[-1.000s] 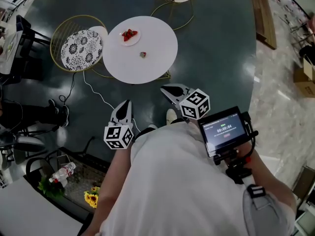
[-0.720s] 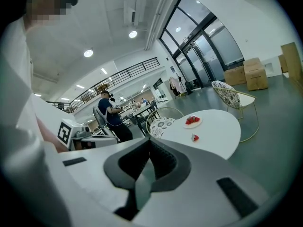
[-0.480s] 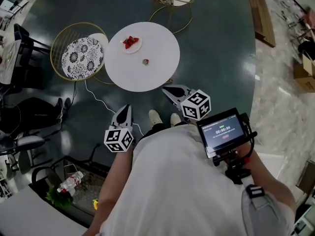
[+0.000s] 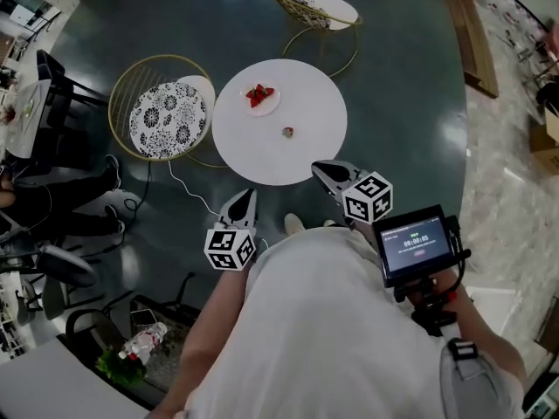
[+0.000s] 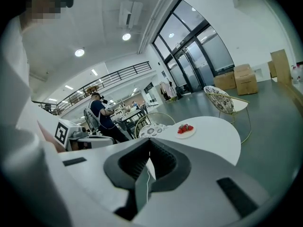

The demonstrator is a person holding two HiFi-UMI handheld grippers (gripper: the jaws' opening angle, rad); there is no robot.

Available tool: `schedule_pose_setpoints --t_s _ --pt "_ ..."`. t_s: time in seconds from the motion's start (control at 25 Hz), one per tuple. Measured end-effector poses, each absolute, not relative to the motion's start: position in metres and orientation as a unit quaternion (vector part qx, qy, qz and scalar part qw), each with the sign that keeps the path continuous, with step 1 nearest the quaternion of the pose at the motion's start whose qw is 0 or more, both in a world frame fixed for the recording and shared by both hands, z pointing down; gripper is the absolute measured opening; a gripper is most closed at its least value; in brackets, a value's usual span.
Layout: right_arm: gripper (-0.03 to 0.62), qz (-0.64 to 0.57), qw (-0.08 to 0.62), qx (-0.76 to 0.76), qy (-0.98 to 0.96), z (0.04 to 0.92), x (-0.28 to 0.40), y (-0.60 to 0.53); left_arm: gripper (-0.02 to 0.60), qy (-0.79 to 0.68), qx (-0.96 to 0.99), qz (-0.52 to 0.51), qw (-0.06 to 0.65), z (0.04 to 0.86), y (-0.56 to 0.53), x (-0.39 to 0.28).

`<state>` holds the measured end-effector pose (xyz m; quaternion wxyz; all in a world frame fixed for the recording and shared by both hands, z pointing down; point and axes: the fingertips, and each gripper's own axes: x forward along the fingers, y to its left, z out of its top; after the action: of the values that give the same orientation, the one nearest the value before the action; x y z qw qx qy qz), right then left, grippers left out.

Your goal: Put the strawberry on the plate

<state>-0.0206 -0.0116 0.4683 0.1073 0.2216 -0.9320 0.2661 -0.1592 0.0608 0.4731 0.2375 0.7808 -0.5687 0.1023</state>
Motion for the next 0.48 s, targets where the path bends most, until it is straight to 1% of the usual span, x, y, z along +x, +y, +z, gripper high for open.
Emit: schedule_pose_setpoints --t_s 0.24,0.48 --pt "0.008 0.260 0.110 0.245 -0.928 0.484 -0.056 -0.020 0.008 -0.536 0.799 0.106 0.250 0.499 0.054 -0.191" --pt "0.008 0.266 0.107 0.277 -0.917 0.476 -0.039 -0.036 0.008 -0.512 0.813 0.116 0.251 0.492 0.041 -0.181"
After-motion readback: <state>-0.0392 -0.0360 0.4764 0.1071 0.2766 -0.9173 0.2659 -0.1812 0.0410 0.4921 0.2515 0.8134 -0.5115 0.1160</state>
